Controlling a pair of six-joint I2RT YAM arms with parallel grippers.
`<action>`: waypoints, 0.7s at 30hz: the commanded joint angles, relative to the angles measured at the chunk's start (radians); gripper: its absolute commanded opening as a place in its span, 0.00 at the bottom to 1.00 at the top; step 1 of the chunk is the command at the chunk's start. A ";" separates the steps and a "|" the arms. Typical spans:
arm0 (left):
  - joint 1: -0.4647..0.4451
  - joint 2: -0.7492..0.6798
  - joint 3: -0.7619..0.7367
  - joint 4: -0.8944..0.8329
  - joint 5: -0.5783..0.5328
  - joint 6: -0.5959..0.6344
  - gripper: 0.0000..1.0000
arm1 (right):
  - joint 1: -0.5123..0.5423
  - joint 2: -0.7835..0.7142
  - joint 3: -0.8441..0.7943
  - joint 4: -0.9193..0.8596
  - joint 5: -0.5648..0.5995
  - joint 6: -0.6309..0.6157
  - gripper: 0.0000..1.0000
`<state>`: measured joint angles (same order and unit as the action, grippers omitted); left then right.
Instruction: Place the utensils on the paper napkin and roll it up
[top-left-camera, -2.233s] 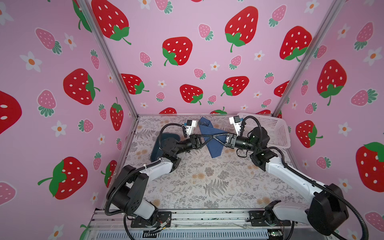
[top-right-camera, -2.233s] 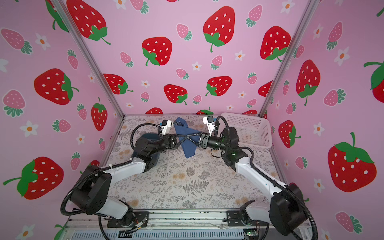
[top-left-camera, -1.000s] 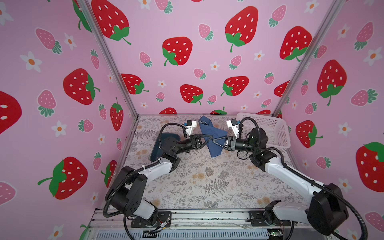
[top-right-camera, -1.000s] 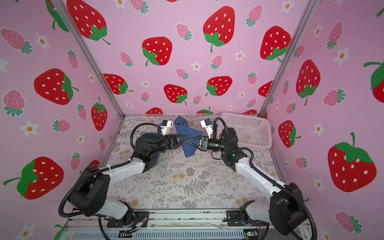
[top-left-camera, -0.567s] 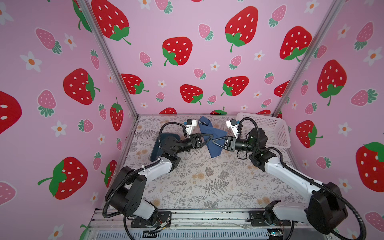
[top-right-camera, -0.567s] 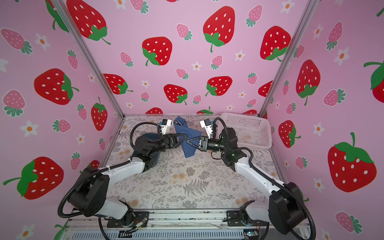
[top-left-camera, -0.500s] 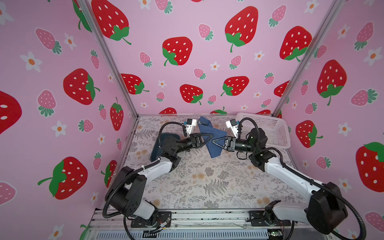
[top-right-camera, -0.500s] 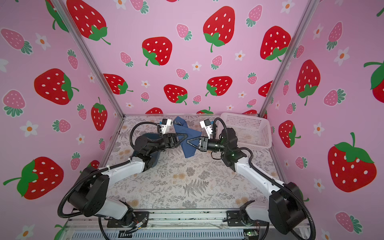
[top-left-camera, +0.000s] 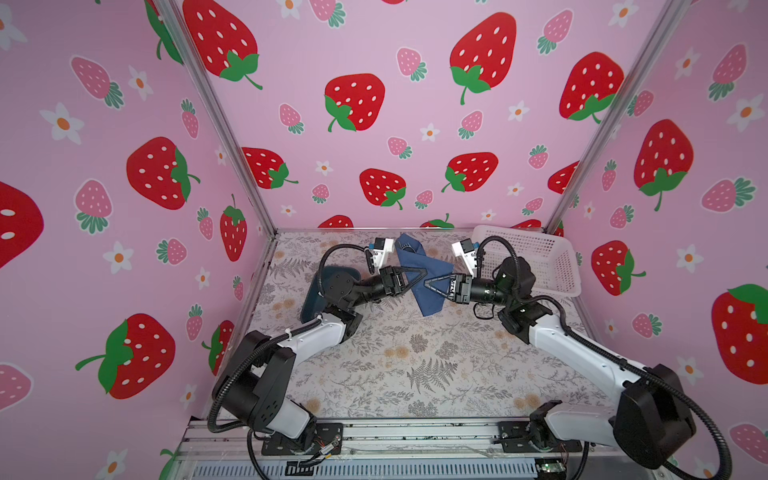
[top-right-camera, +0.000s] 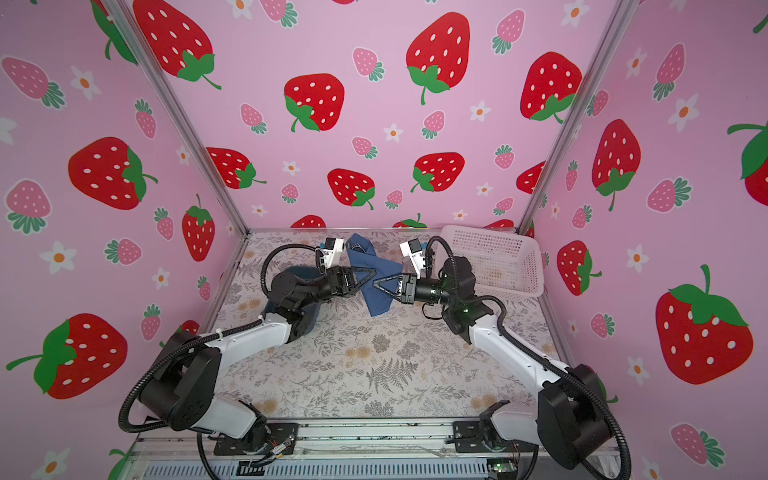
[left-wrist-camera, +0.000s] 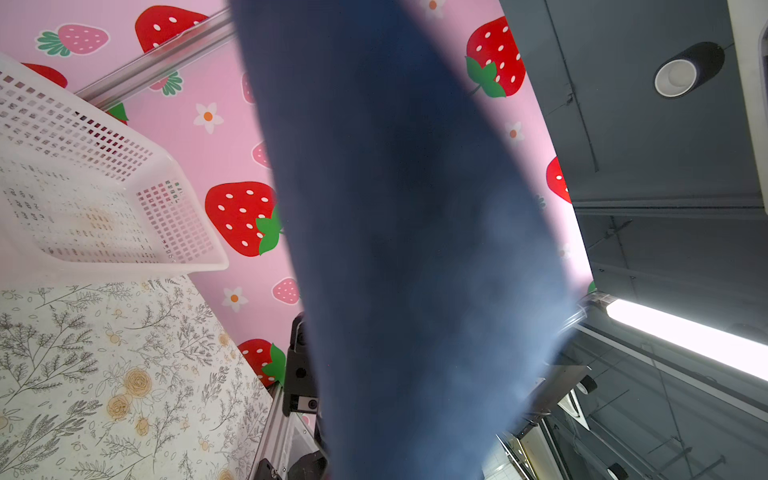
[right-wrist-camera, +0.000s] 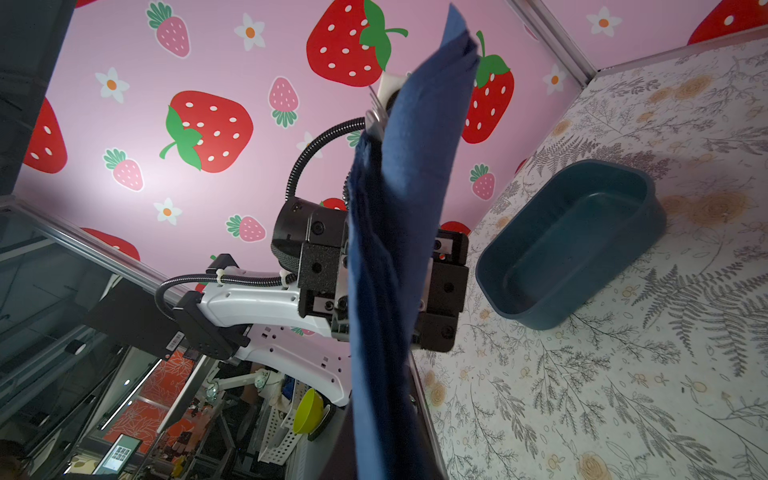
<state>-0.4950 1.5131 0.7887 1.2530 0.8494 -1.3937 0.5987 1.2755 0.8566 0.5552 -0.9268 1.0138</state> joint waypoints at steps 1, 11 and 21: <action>-0.001 -0.027 0.032 0.060 0.007 -0.002 0.00 | -0.011 -0.048 -0.011 -0.004 0.022 -0.021 0.23; 0.007 -0.091 0.021 -0.060 -0.002 0.096 0.00 | -0.050 -0.200 0.056 -0.396 0.392 -0.226 0.57; 0.010 -0.149 0.016 -0.151 -0.035 0.223 0.00 | -0.048 -0.316 0.125 -0.439 0.430 -0.379 0.56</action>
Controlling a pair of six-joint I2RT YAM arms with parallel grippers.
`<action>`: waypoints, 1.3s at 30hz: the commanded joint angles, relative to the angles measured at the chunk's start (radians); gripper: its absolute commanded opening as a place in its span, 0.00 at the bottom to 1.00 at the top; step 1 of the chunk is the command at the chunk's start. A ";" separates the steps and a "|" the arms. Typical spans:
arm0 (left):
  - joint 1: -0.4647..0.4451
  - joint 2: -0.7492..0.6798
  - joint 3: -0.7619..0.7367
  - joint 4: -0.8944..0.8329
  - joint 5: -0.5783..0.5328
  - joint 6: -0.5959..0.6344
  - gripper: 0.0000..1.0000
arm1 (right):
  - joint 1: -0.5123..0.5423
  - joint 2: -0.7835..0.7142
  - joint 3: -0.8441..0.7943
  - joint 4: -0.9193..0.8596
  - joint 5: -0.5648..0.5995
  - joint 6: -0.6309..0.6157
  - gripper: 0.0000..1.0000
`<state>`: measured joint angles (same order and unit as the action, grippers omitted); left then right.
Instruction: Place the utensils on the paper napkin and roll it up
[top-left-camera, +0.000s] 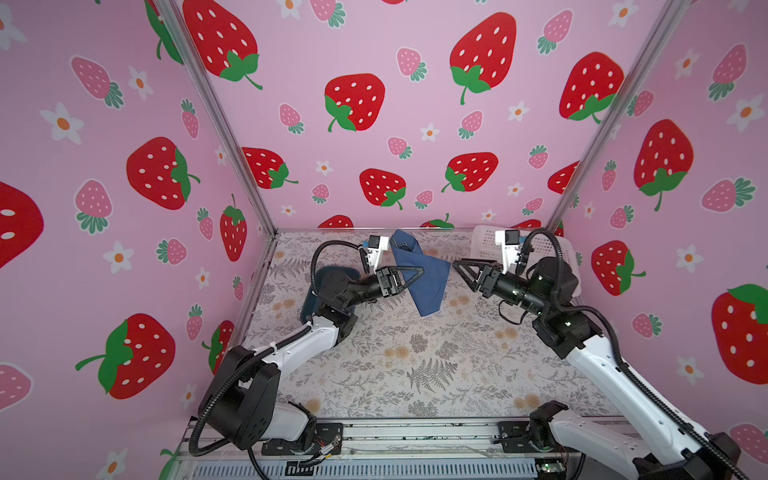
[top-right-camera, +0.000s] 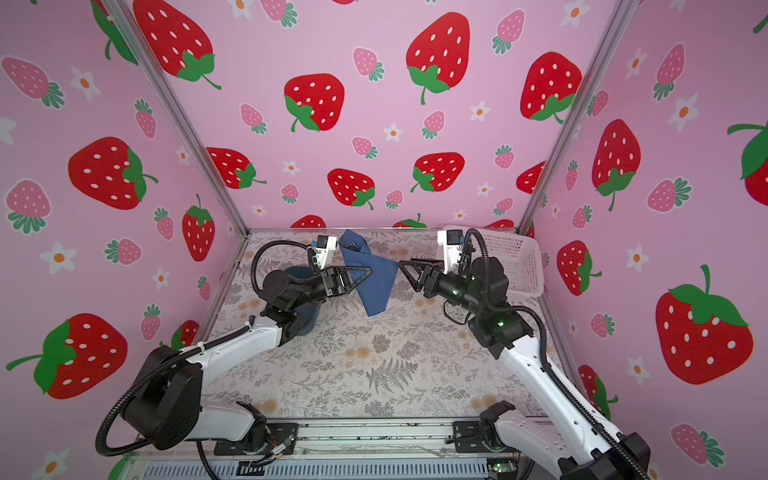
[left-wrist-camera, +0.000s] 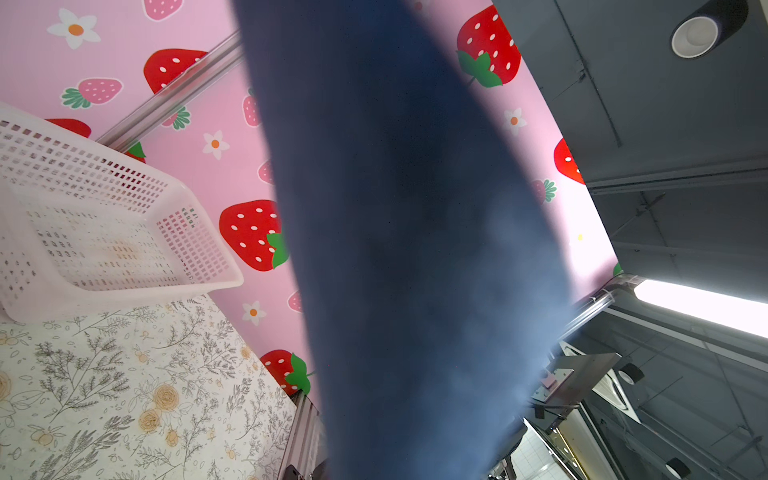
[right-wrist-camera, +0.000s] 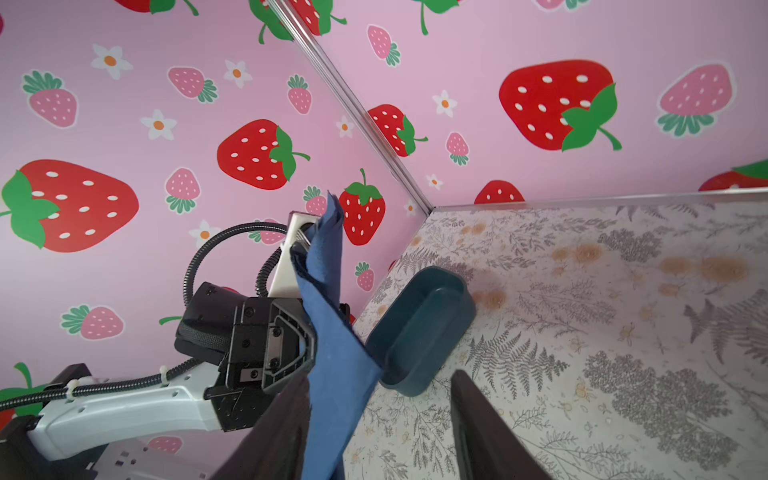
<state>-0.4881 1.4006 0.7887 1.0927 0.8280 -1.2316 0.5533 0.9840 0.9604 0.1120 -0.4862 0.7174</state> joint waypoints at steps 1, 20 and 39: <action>0.003 -0.042 0.017 -0.007 -0.010 0.076 0.00 | -0.003 -0.028 0.021 0.014 -0.037 -0.088 0.55; 0.026 -0.012 0.025 -0.022 -0.046 0.095 0.00 | 0.191 -0.005 0.090 -0.084 0.245 -0.489 0.63; 0.059 -0.050 0.009 -0.063 -0.058 0.183 0.00 | 0.191 -0.044 0.059 -0.064 0.202 -0.714 0.54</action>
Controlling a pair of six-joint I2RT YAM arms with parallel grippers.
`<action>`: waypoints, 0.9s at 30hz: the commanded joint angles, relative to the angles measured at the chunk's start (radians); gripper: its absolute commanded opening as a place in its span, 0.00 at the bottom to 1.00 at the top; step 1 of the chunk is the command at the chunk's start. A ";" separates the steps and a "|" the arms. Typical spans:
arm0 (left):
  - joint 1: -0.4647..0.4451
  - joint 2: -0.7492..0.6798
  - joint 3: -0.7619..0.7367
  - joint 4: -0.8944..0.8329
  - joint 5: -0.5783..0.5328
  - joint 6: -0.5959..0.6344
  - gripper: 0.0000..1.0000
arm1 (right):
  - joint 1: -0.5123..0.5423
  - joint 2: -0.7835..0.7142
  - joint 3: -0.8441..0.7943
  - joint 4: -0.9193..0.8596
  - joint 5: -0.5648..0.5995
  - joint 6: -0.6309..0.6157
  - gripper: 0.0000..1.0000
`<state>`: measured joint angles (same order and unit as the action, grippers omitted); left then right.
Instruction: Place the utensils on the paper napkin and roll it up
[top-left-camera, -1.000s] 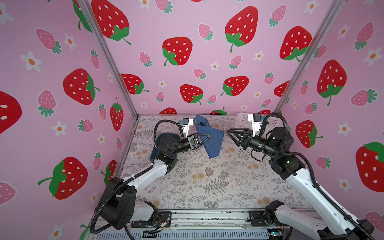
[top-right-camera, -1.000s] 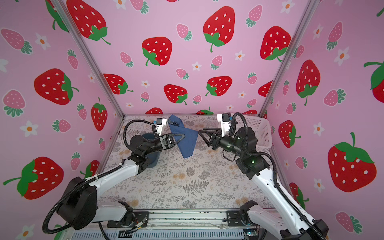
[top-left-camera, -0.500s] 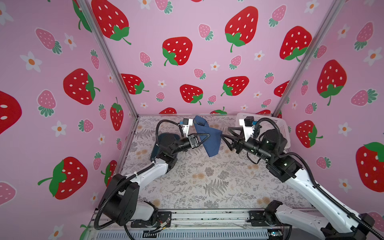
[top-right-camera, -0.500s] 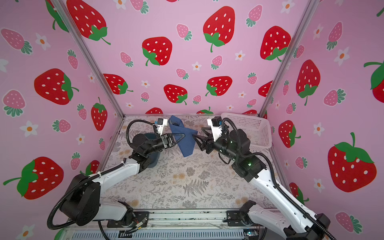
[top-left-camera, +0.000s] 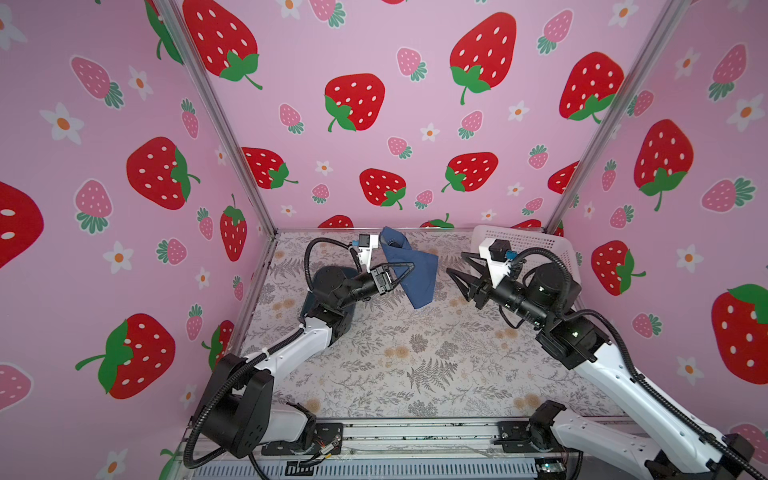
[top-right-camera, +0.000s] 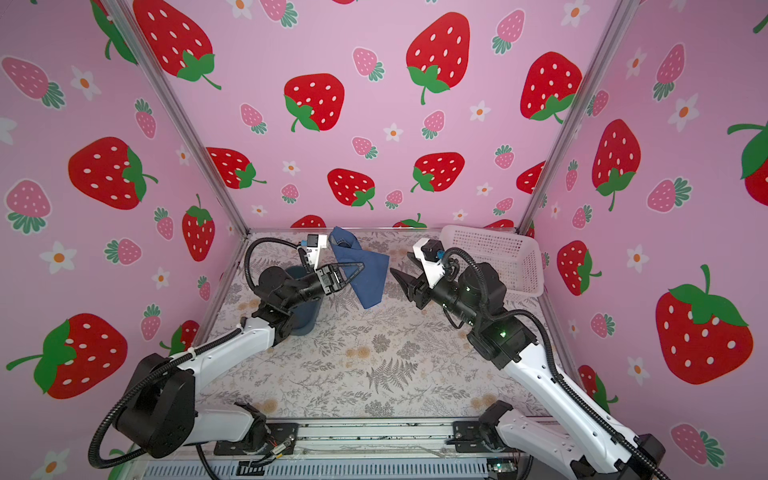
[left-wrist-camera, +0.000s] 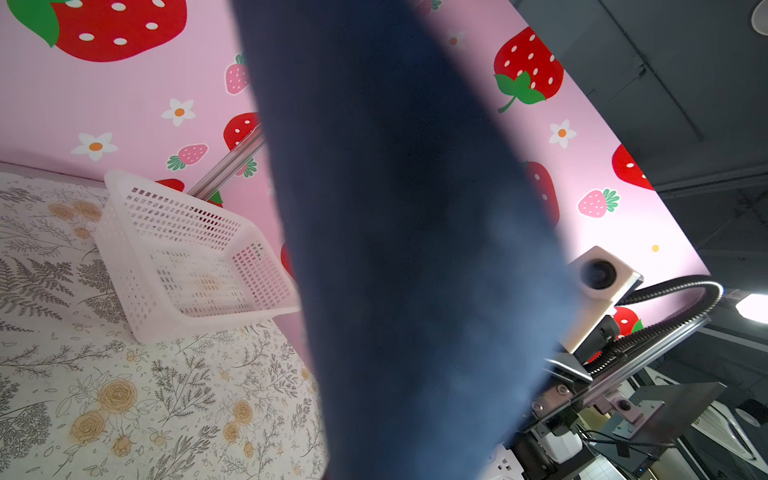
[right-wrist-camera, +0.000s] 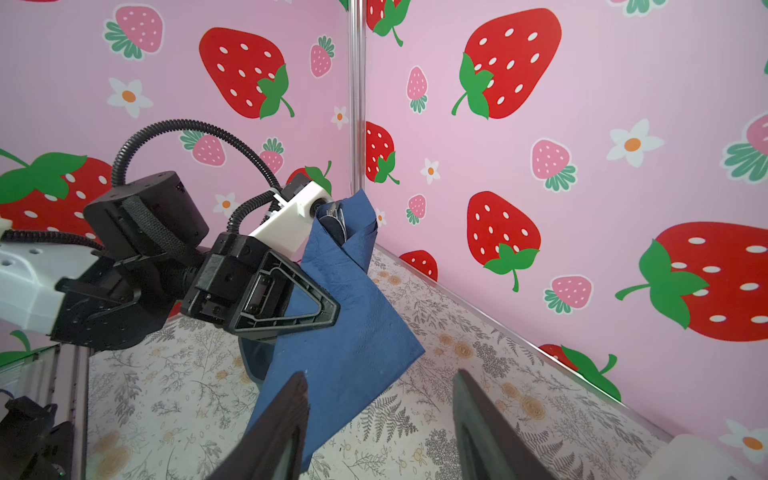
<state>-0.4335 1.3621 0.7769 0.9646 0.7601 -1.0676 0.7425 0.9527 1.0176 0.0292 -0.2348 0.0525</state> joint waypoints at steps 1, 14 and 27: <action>0.004 -0.007 0.020 0.066 0.018 0.032 0.00 | 0.000 -0.014 -0.018 0.040 -0.068 -0.037 0.54; 0.006 0.042 0.039 0.121 0.041 -0.007 0.00 | 0.006 0.099 0.000 0.017 -0.127 0.018 0.39; 0.006 0.043 0.049 0.117 0.044 -0.016 0.00 | 0.007 0.239 0.073 0.004 -0.169 -0.006 0.39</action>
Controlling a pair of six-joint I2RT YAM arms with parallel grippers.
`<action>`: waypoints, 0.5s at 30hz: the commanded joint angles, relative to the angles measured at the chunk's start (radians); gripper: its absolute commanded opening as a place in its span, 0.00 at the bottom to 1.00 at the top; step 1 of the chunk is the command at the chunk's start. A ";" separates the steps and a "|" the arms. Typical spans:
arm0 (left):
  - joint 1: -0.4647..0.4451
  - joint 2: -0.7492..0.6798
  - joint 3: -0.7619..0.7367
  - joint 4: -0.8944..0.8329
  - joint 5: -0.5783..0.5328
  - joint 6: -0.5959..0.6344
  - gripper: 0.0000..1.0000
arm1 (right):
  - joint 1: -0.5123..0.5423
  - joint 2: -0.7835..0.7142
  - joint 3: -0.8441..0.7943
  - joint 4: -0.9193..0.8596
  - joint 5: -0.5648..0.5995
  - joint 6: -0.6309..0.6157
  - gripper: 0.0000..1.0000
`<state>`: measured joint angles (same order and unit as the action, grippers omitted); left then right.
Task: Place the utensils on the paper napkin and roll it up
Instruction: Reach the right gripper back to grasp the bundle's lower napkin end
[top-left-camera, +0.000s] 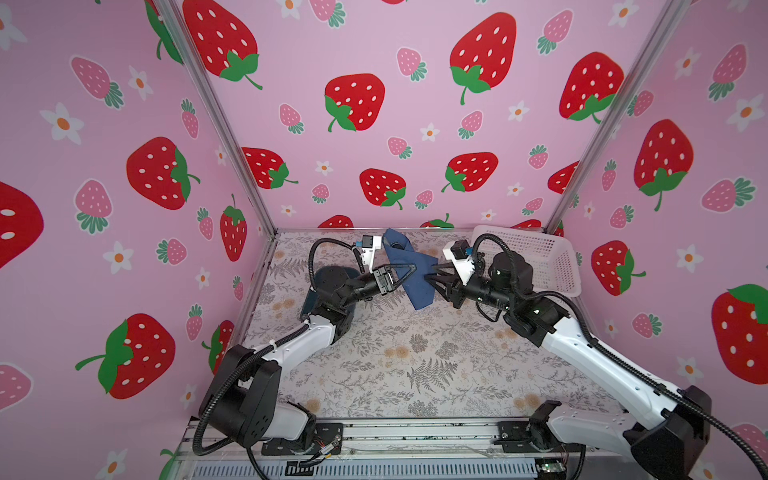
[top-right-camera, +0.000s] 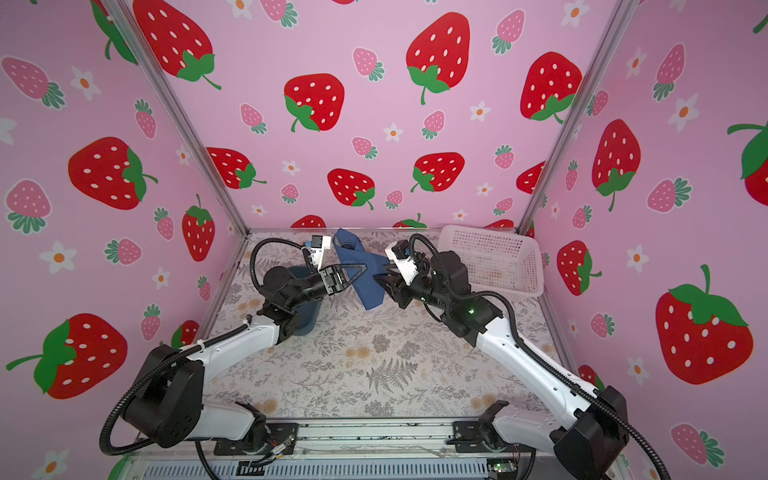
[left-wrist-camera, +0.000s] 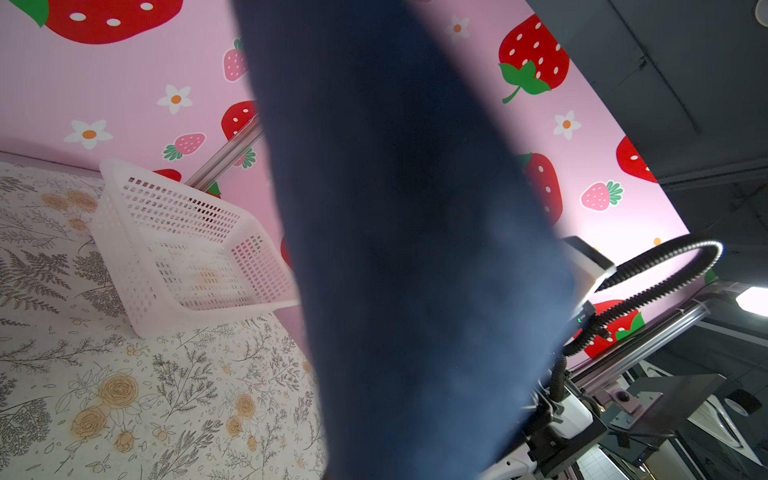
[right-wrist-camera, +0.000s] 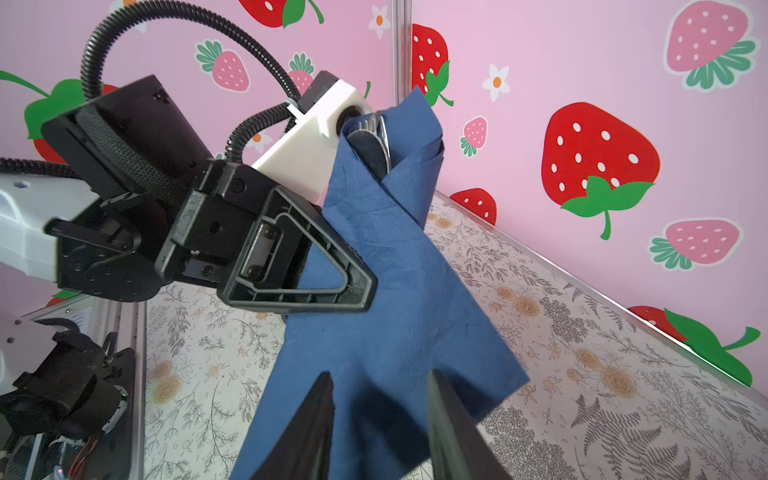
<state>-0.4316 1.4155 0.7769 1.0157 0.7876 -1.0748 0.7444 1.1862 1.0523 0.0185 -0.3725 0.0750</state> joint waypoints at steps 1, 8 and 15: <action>0.004 -0.010 0.050 0.062 0.015 -0.007 0.00 | 0.005 0.009 0.039 0.017 -0.035 -0.025 0.39; 0.002 -0.014 0.051 0.054 0.015 -0.009 0.00 | 0.005 0.033 0.067 -0.014 -0.063 0.000 0.39; 0.001 -0.030 0.044 0.050 0.012 -0.011 0.00 | 0.005 0.060 0.087 -0.031 -0.071 0.011 0.37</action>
<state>-0.4316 1.4155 0.7769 1.0145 0.7895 -1.0775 0.7441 1.2358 1.1107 0.0021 -0.4183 0.0887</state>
